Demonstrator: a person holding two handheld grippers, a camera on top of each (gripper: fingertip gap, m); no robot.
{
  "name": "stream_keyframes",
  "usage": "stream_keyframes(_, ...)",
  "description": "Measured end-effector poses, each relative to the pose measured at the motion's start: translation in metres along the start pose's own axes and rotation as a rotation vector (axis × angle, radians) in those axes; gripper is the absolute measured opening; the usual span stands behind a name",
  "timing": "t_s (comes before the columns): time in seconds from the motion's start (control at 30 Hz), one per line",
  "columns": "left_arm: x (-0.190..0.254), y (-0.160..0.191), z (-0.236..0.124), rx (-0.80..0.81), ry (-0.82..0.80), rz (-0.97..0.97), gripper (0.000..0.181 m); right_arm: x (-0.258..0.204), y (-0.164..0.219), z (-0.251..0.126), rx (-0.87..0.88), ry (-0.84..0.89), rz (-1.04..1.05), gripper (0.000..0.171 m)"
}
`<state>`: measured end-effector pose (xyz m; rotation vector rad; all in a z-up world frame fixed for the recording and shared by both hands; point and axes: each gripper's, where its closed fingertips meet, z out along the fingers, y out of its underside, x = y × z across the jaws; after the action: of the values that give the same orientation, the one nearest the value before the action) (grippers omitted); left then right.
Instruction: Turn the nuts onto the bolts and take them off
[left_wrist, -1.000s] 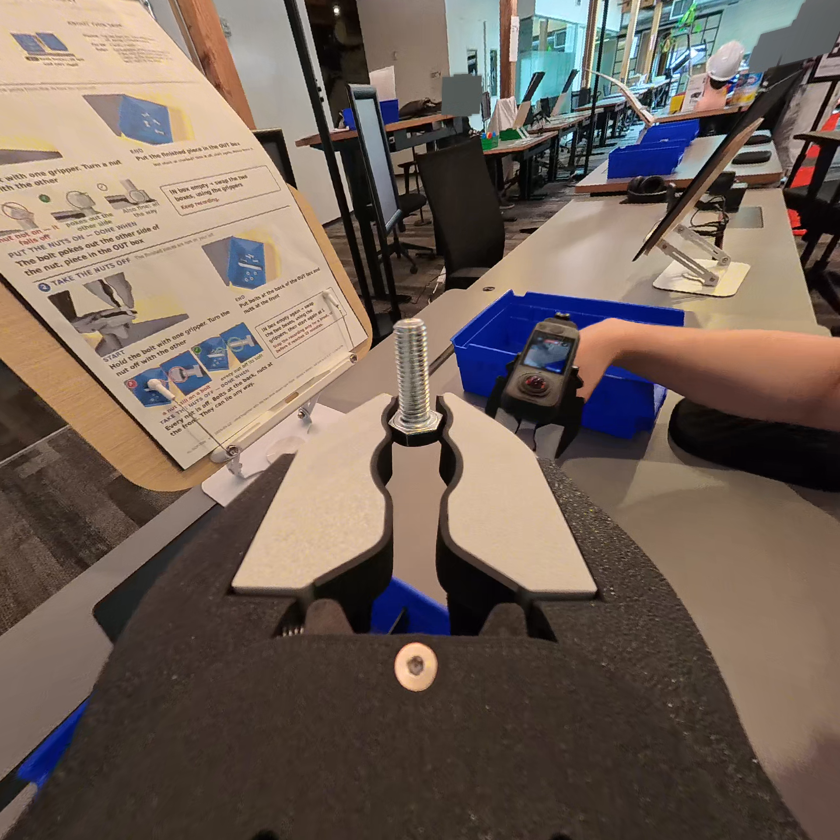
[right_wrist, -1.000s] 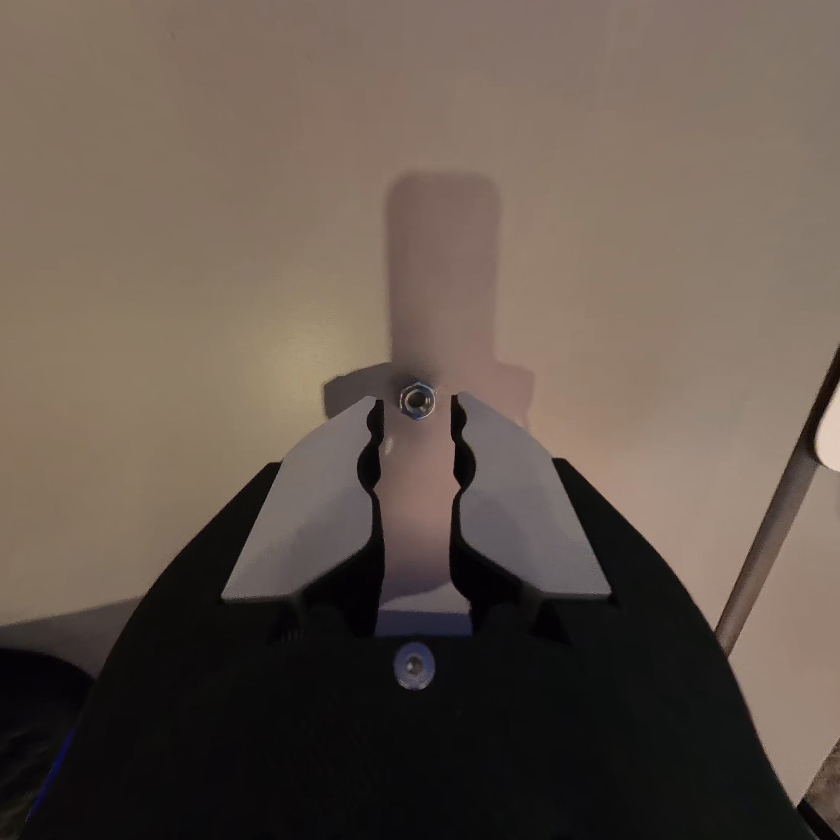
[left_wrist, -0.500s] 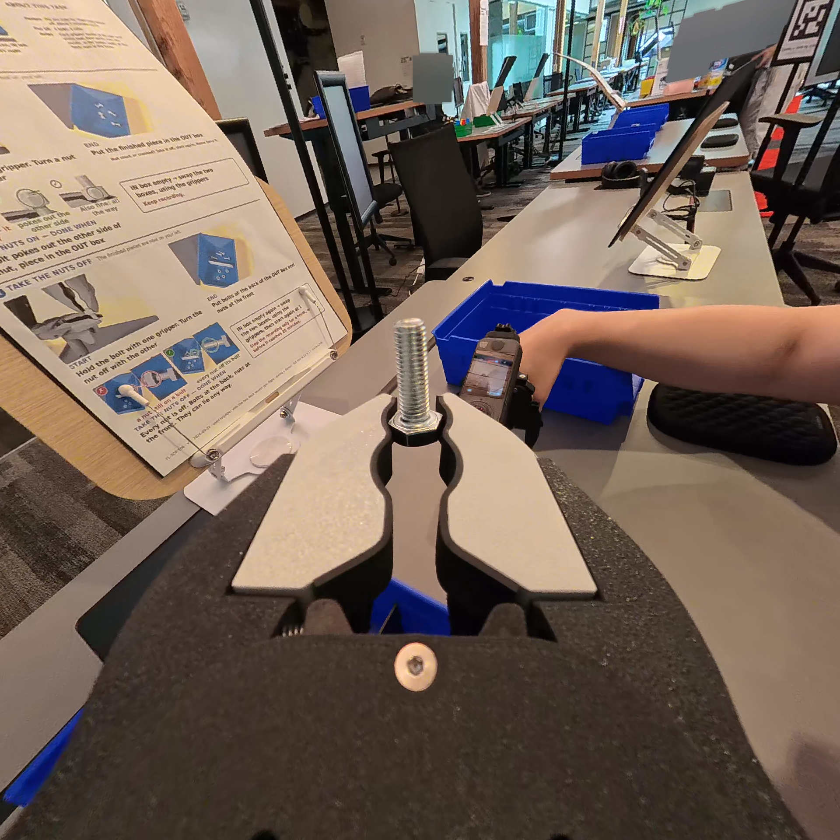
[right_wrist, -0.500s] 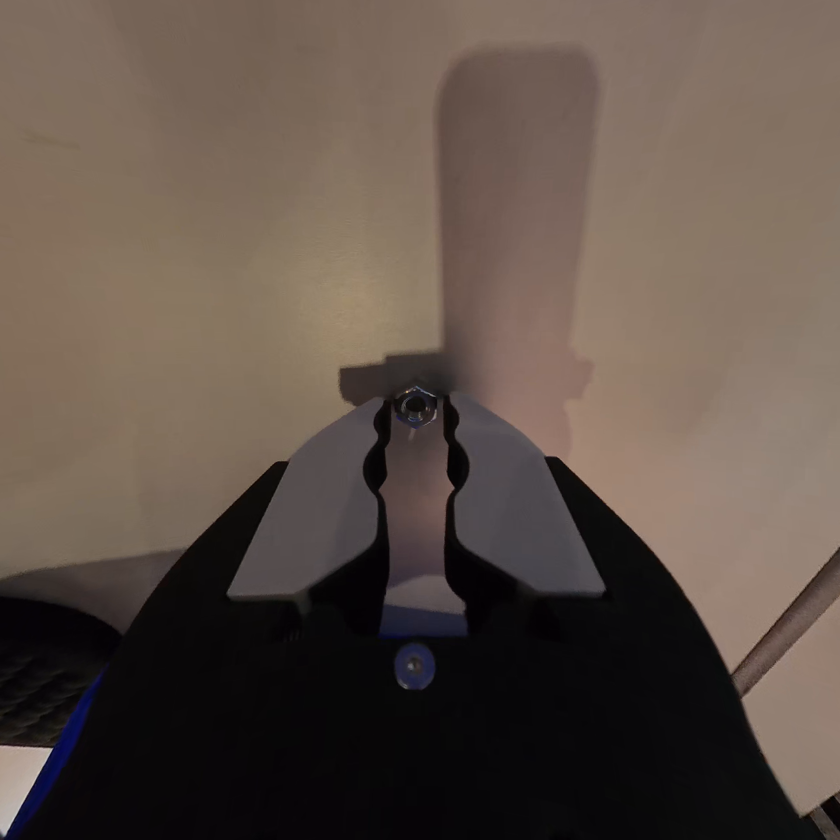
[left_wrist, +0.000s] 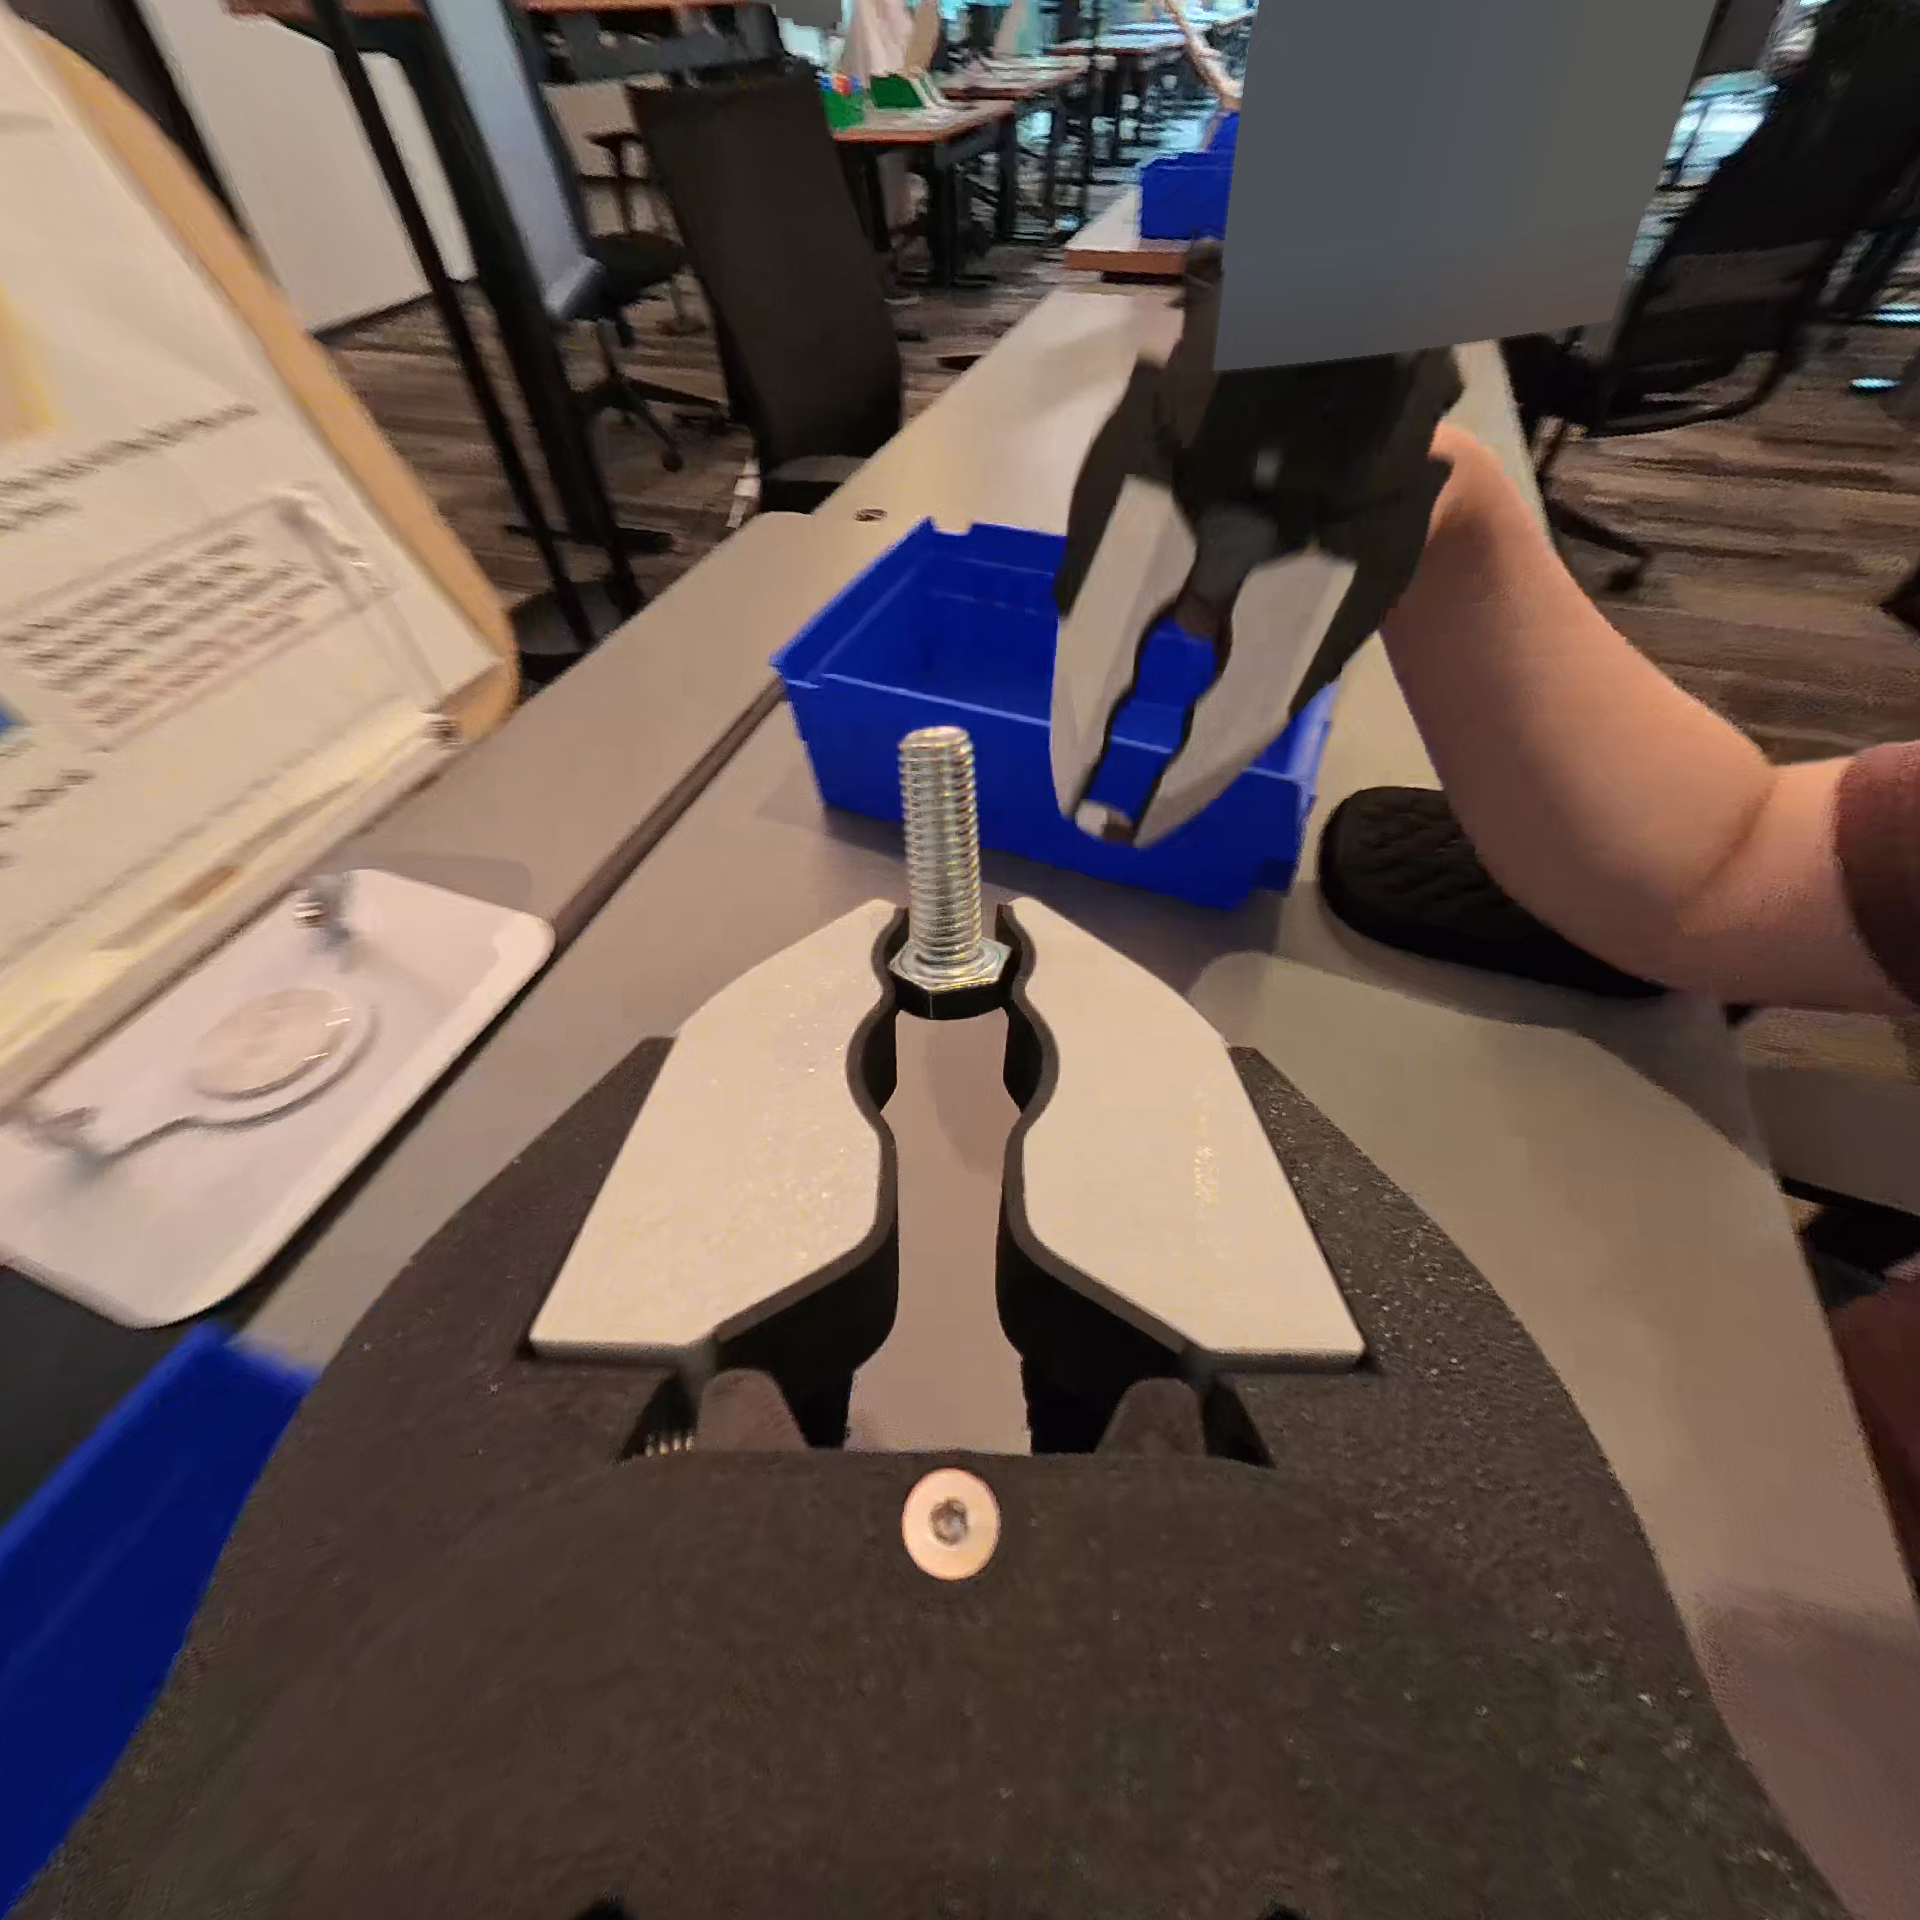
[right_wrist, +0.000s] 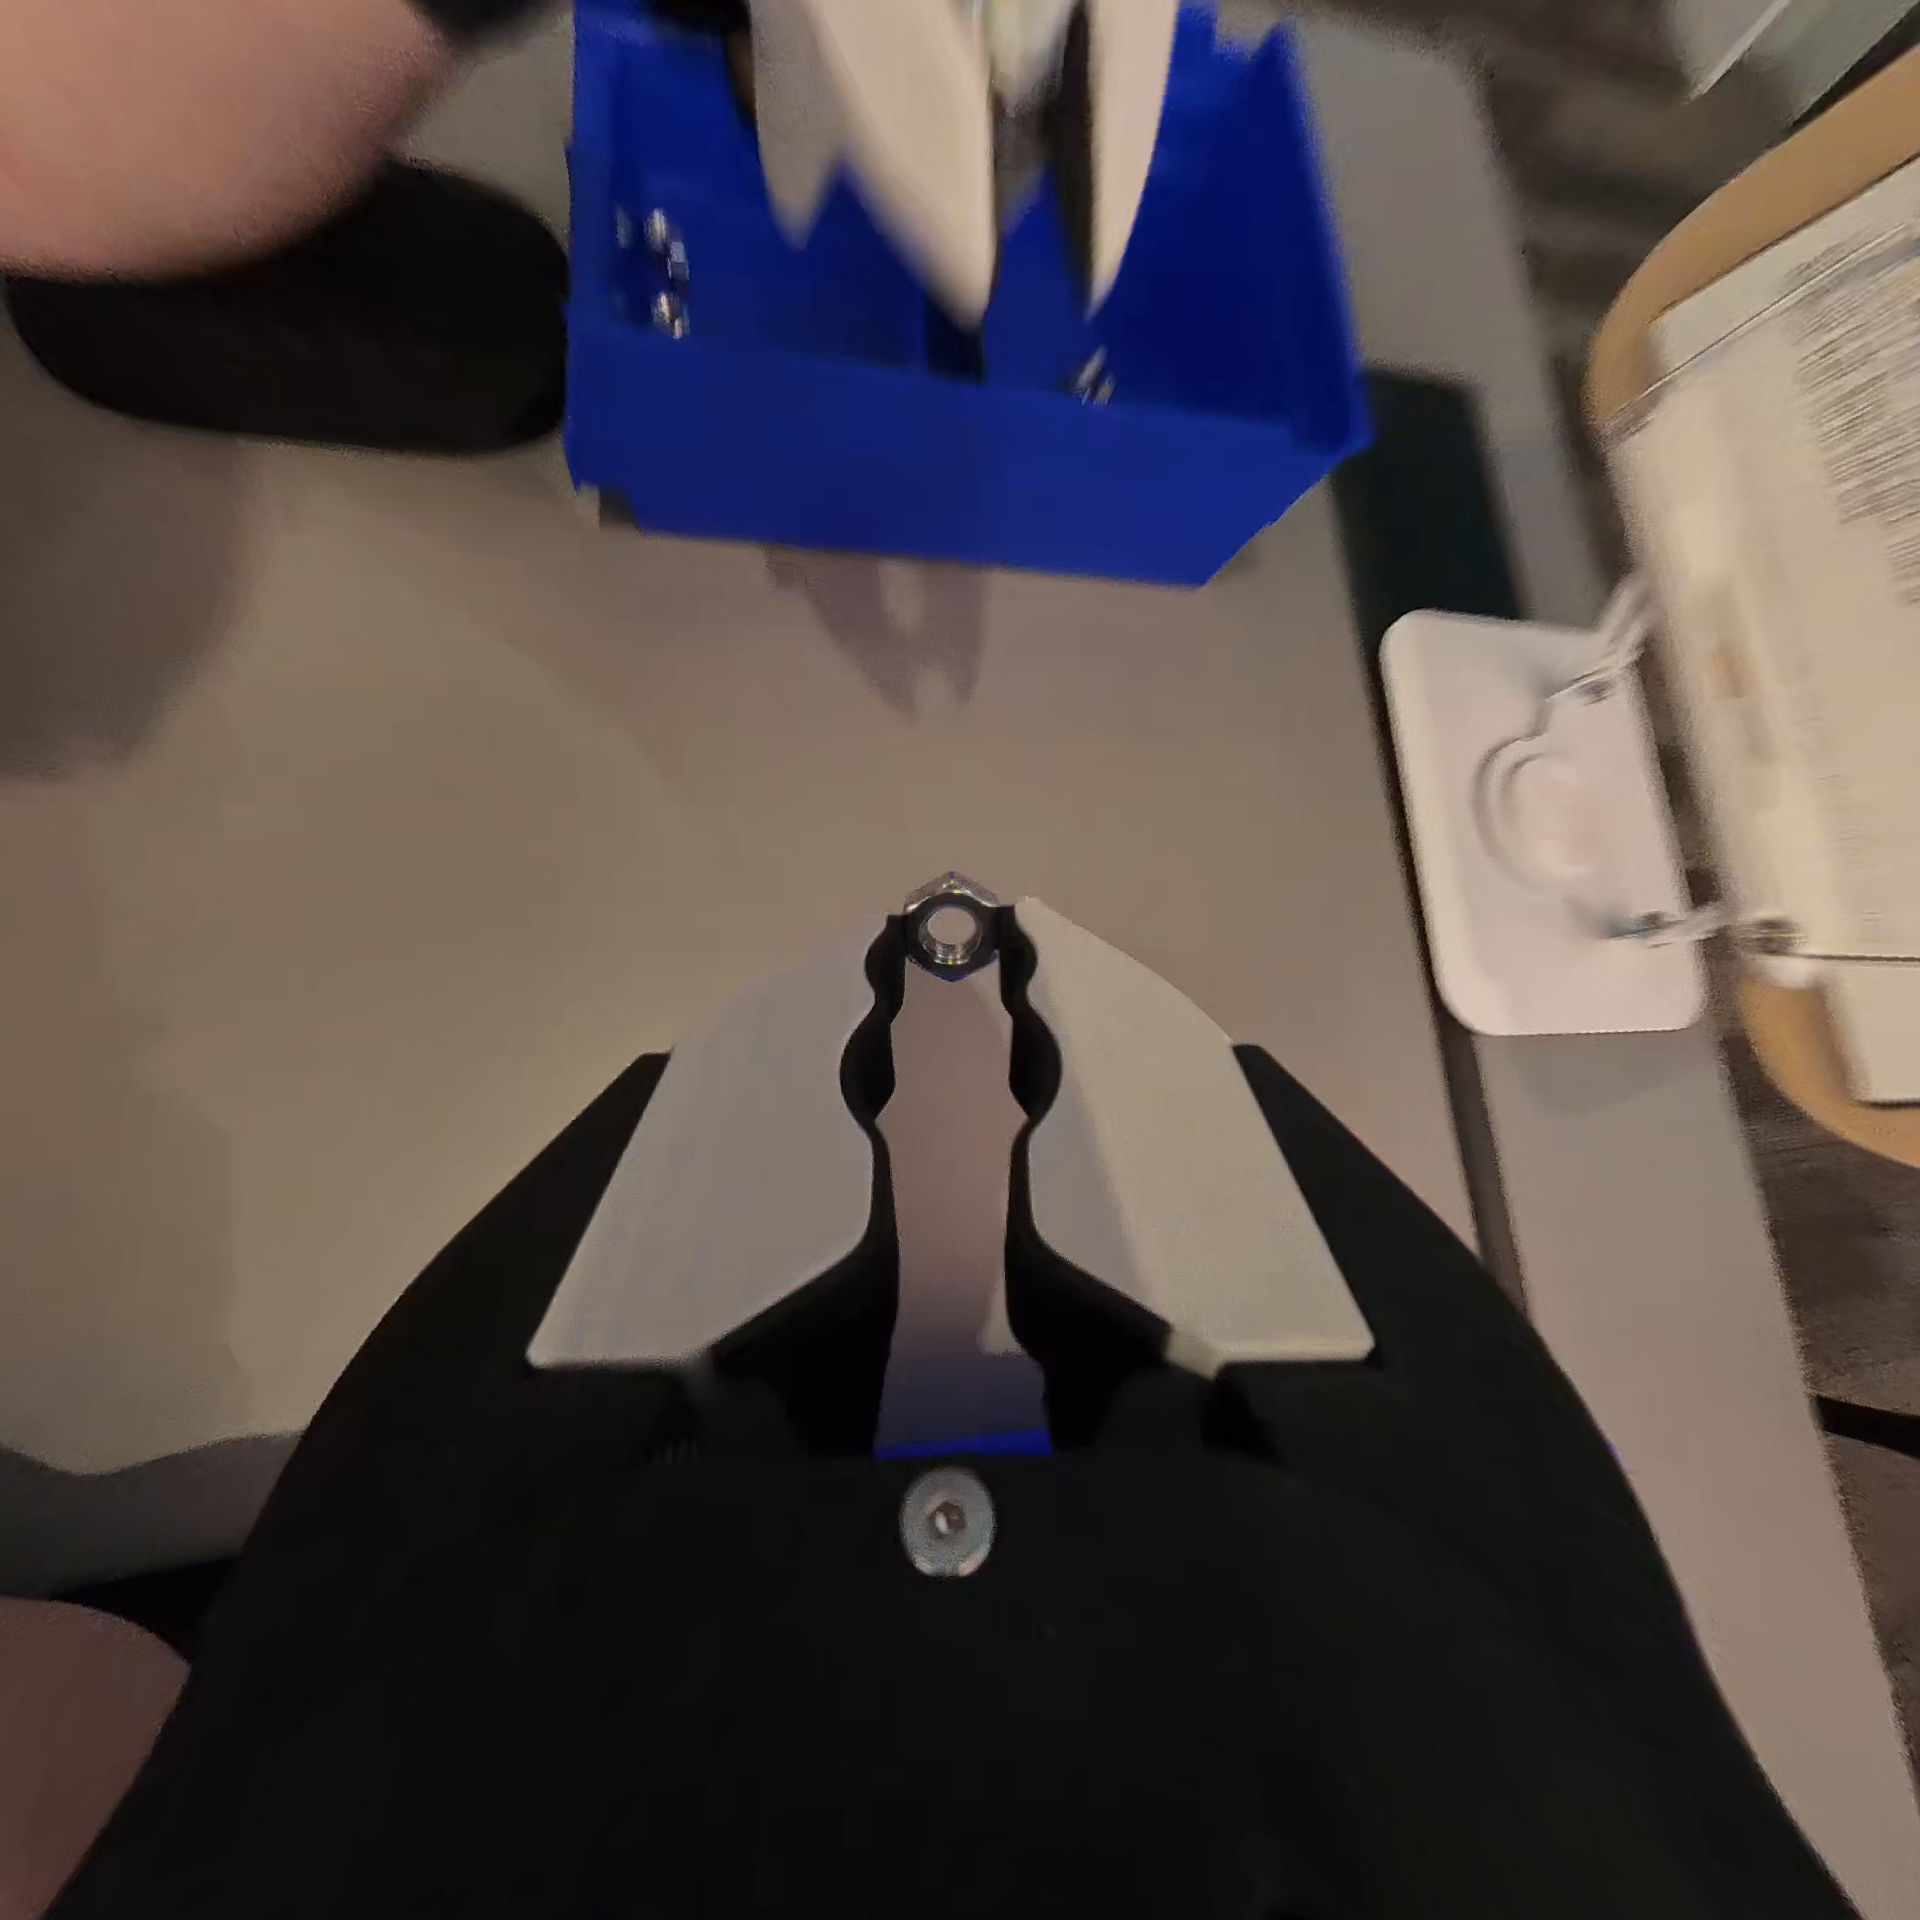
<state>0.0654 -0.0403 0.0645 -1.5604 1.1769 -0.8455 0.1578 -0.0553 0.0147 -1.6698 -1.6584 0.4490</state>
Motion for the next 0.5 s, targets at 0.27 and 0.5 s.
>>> stream_keyframes(0.27,0.077,0.032,0.096,-0.066,0.186,-0.011,0.015,-0.043,-0.006,-0.062,0.103,-0.010,-0.105,0.018)
stream_keyframes(0.5,0.109,0.070,0.124,-0.181,0.275,0.076,0.015,-0.053,0.015,-0.040,-0.014,-0.120,-0.161,0.018)
